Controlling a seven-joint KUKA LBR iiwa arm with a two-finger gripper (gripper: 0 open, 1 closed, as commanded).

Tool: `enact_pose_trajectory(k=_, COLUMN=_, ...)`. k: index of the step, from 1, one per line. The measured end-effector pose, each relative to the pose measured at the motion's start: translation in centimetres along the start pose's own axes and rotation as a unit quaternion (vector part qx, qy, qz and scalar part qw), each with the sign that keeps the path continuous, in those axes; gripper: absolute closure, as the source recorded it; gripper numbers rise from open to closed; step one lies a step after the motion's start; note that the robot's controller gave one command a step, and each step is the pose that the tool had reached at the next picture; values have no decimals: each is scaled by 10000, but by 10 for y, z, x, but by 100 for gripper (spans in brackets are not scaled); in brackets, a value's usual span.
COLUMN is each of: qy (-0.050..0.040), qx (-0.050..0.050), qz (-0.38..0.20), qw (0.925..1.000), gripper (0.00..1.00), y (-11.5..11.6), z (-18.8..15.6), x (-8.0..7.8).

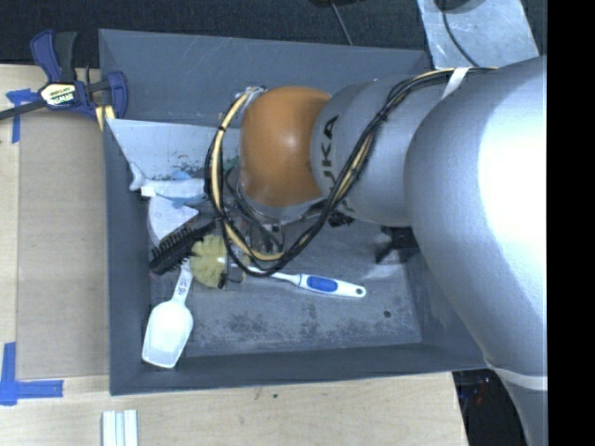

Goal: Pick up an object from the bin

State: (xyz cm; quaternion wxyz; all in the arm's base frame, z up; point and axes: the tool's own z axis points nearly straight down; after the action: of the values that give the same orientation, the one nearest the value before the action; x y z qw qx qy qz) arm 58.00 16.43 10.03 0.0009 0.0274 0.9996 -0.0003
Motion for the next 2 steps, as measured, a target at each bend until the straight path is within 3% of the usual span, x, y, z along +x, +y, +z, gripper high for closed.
enact_pose_trajectory(k=1, qy=-82, qx=3, qz=-47, qw=10000, gripper=0, y=8, z=28, x=2)
enact_pose_trajectory(k=2, qy=-32, qx=-20, qz=317, qw=9995, gripper=100, y=-2, z=29, x=7)
